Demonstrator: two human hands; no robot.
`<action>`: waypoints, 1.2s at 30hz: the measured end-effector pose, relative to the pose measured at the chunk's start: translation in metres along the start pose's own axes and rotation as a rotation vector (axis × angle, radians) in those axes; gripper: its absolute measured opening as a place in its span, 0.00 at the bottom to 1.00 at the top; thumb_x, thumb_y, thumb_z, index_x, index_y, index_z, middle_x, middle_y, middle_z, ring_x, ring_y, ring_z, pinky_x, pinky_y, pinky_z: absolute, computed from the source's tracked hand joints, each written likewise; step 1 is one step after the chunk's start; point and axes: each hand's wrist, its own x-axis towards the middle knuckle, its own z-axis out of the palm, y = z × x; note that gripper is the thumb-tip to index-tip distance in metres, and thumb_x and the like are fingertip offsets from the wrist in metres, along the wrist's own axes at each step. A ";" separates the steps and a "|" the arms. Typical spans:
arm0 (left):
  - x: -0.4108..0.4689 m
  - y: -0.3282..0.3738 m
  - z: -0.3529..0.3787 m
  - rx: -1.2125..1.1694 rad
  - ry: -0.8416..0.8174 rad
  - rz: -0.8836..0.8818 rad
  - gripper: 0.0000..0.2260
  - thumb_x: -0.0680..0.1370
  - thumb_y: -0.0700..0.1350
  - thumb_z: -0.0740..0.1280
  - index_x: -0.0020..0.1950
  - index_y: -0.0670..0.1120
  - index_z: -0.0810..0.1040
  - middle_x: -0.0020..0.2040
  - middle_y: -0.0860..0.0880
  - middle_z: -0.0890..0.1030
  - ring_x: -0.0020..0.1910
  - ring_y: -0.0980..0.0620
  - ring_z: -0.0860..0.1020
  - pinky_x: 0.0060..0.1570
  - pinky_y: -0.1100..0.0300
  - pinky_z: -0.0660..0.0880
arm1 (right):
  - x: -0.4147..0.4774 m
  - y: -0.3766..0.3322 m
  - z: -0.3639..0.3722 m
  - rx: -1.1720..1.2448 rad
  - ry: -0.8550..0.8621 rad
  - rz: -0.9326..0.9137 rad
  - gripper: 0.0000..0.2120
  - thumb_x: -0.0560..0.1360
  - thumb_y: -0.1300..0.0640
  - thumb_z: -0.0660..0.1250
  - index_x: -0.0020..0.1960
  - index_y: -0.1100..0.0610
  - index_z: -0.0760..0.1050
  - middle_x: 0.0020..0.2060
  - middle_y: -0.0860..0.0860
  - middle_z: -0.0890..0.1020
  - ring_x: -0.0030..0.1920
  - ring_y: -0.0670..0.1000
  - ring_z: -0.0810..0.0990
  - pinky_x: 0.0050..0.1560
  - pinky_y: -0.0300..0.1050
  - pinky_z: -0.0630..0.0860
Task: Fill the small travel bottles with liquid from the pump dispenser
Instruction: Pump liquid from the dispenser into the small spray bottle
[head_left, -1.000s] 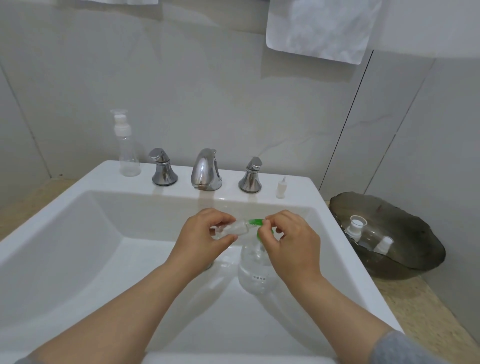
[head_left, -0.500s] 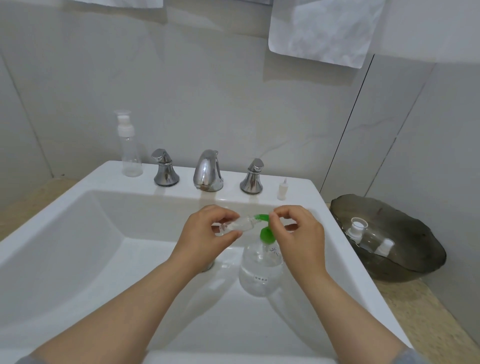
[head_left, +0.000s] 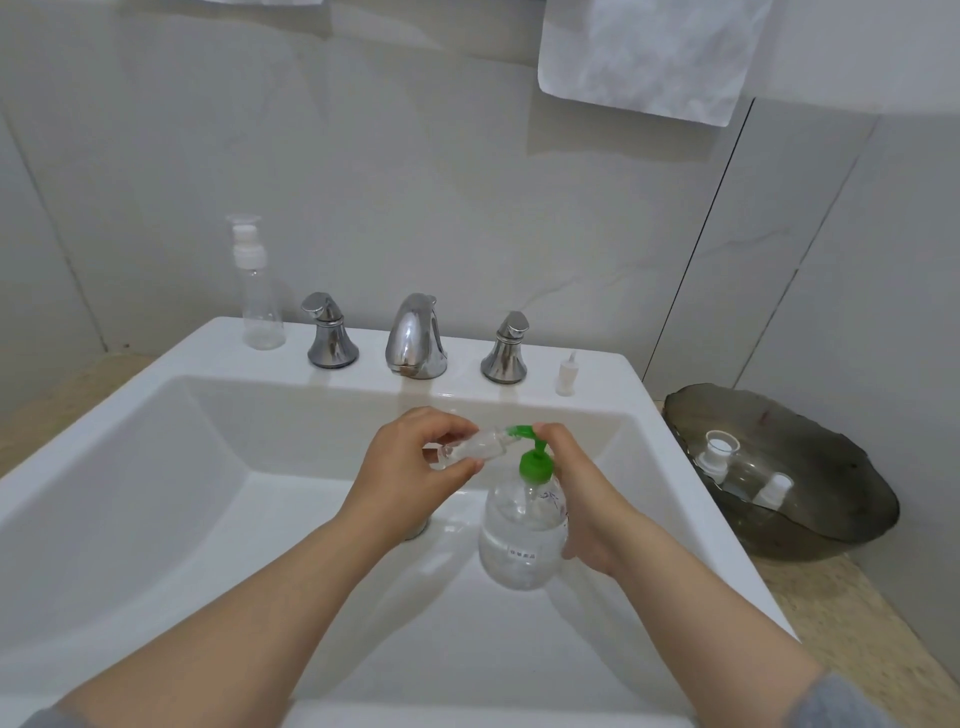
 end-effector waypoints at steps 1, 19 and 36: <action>0.000 0.000 0.000 0.004 -0.002 -0.001 0.12 0.68 0.40 0.76 0.48 0.52 0.82 0.45 0.57 0.79 0.46 0.60 0.78 0.52 0.55 0.78 | 0.001 0.000 -0.002 0.004 -0.020 0.004 0.25 0.64 0.33 0.62 0.54 0.46 0.79 0.52 0.49 0.80 0.56 0.52 0.77 0.51 0.49 0.67; -0.001 0.001 0.000 0.016 0.006 0.015 0.12 0.68 0.40 0.76 0.49 0.51 0.82 0.46 0.56 0.79 0.47 0.58 0.79 0.52 0.55 0.78 | -0.009 -0.005 -0.010 0.129 -0.060 0.061 0.22 0.73 0.38 0.63 0.59 0.51 0.77 0.53 0.52 0.80 0.50 0.52 0.80 0.37 0.45 0.68; -0.002 0.000 0.000 0.017 -0.025 -0.004 0.11 0.69 0.41 0.75 0.50 0.50 0.83 0.46 0.55 0.79 0.47 0.58 0.79 0.52 0.56 0.78 | -0.002 -0.007 -0.012 0.040 -0.038 0.091 0.23 0.69 0.37 0.63 0.57 0.51 0.78 0.57 0.51 0.78 0.60 0.58 0.75 0.67 0.65 0.61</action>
